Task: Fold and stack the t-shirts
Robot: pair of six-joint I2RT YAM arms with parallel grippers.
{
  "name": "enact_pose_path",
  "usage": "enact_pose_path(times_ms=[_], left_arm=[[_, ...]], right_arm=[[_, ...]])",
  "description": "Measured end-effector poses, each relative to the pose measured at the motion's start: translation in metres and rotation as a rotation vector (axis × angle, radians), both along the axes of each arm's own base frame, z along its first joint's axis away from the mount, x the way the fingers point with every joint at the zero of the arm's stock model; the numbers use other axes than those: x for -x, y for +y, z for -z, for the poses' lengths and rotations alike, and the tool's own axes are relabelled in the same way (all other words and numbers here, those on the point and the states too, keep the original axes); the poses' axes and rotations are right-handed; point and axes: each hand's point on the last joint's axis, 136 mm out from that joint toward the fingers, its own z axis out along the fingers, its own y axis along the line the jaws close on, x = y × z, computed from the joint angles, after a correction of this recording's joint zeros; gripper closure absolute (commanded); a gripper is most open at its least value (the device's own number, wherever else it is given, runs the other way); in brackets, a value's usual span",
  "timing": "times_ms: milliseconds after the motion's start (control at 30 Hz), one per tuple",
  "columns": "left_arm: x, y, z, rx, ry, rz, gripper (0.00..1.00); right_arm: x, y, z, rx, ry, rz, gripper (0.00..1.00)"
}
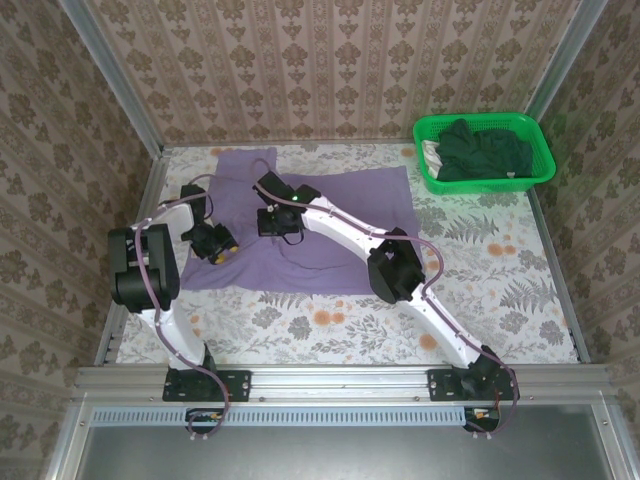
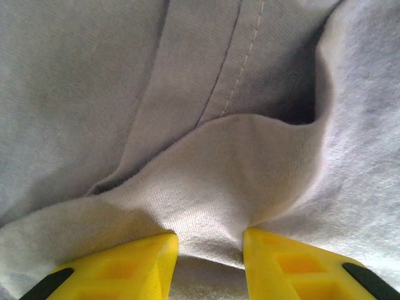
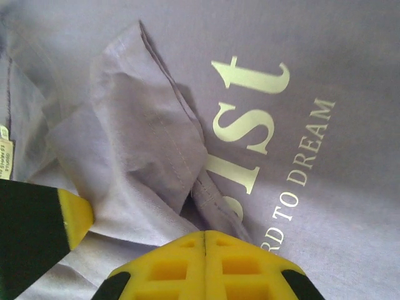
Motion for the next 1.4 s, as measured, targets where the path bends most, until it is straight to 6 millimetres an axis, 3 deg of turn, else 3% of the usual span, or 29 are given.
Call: enact_pose_path(times_ms=[100, 267, 367, 500, 600, 733, 867, 1000, 1200, 1400], left_arm=[[0.000, 0.000, 0.000, -0.003, -0.006, -0.001, 0.63], [0.000, 0.002, 0.000, -0.014, -0.015, -0.001, 0.59], [-0.001, 0.006, -0.001, -0.041, -0.020, -0.004, 0.53], [-0.002, 0.013, -0.003, -0.076, -0.023, -0.006, 0.42], [-0.004, 0.018, -0.007, -0.109, -0.024, -0.003, 0.35], [-0.008, 0.020, -0.023, -0.149, -0.042, 0.015, 0.20], [-0.019, 0.004, -0.061, -0.182, -0.128, 0.062, 0.17], [-0.019, -0.024, -0.086, -0.219, -0.176, 0.136, 0.15], [-0.010, -0.058, -0.073, -0.266, -0.096, 0.197, 0.21], [-0.042, -0.081, -0.058, -0.372, -0.045, 0.245, 0.34]], right_arm=[[-0.001, -0.003, -0.002, 0.032, -0.028, 0.012, 0.98], [0.000, -0.010, 0.005, 0.071, -0.027, 0.018, 0.62], [0.005, -0.024, 0.016, 0.105, -0.002, 0.027, 0.59], [0.018, -0.051, 0.018, 0.123, 0.038, 0.064, 0.55], [0.027, -0.080, 0.007, 0.110, 0.048, 0.098, 0.52], [0.040, -0.134, -0.011, 0.066, 0.054, 0.162, 0.51], [0.062, -0.192, -0.010, 0.037, 0.083, 0.232, 0.51], [0.090, -0.219, 0.008, 0.043, 0.139, 0.243, 0.51], [0.133, -0.234, 0.034, 0.048, 0.212, 0.216, 0.51], [0.145, -0.245, 0.034, 0.029, 0.225, 0.217, 0.52]])
